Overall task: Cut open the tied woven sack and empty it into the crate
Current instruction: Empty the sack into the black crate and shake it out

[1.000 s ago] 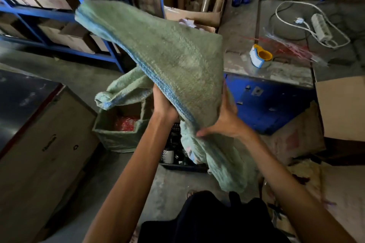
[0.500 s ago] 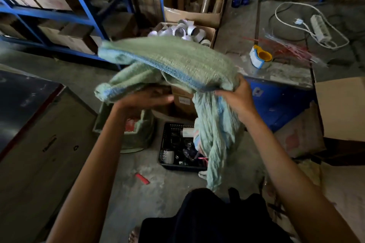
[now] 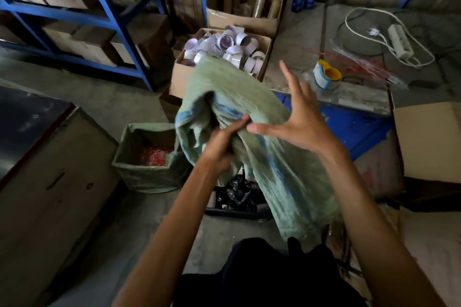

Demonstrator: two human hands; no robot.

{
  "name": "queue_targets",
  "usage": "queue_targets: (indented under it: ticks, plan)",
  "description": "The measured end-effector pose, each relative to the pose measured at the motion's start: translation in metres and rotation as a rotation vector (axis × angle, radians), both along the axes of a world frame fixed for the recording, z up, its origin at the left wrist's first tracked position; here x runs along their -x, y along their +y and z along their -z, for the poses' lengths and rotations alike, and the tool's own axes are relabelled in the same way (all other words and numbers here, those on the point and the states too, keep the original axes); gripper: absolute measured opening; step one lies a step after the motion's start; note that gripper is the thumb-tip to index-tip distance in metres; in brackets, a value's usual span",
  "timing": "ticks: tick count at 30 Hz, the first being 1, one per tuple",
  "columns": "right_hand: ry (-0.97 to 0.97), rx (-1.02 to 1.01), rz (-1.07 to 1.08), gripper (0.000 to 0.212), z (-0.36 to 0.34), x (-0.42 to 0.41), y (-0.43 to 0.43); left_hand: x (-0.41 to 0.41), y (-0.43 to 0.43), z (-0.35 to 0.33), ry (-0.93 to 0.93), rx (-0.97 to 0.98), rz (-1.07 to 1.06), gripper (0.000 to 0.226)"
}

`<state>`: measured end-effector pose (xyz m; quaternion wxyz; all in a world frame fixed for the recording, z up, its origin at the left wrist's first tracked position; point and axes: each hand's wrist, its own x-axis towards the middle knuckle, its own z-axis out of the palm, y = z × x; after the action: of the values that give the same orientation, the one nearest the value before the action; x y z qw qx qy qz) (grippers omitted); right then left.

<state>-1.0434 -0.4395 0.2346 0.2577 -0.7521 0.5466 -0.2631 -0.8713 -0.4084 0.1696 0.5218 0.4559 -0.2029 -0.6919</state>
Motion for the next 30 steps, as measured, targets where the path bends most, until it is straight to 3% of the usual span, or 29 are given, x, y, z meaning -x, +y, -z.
queue_targets:
  ticks: [3,5,8,11,14,18,19,22,23,26,27,29,30]
  plan:
    - [0.187,-0.163,-0.082,0.155,0.025,0.016,0.01,-0.009,-0.003,-0.015,0.347,0.055,-0.046,0.032]
    - [0.022,-0.173,-0.094,0.155,0.043,0.012,0.014,-0.008,-0.005,-0.02,0.456,0.064,-0.044,0.04]
    - [-0.215,-0.114,-0.008,0.125,0.051,0.005,0.011,-0.005,-0.009,-0.023,0.45,0.041,-0.026,0.053]
    - [-0.231,-0.129,0.019,0.08,0.047,0.008,0.0,-0.013,-0.014,-0.026,0.414,0.017,0.054,0.062]
    - [-0.241,-0.076,0.055,0.059,0.044,0.011,-0.006,-0.027,-0.012,-0.027,0.156,-0.082,0.151,0.065]
    - [-0.313,-0.031,0.076,0.056,0.029,0.021,-0.014,-0.068,0.001,-0.027,-0.399,-0.143,0.395,0.082]
    - [-0.331,-0.034,0.038,0.057,0.022,0.026,-0.015,-0.08,0.005,-0.028,-0.503,-0.126,0.386,0.076]
    - [-0.37,-0.076,-0.098,0.061,-0.003,0.042,-0.012,-0.109,0.015,-0.027,-0.808,0.117,0.043,0.031]
    - [-0.402,-0.077,-0.12,0.063,-0.012,0.045,-0.01,-0.115,0.013,-0.028,-0.924,0.202,-0.013,0.033]
    - [-0.624,-0.106,-0.151,0.065,-0.034,0.043,-0.01,-0.111,-0.003,-0.024,-1.192,0.397,0.246,0.127]
    - [-0.709,-0.119,-0.161,0.064,-0.039,0.038,-0.011,-0.102,-0.011,-0.019,-1.24,0.429,0.328,0.146]
    - [-0.892,-0.12,-0.17,0.058,-0.043,0.026,-0.013,-0.077,-0.023,-0.012,-1.245,0.477,0.42,0.154]
    - [-0.97,-0.128,-0.168,0.053,-0.043,0.018,-0.014,-0.061,-0.024,-0.009,-1.194,0.468,0.464,0.147]
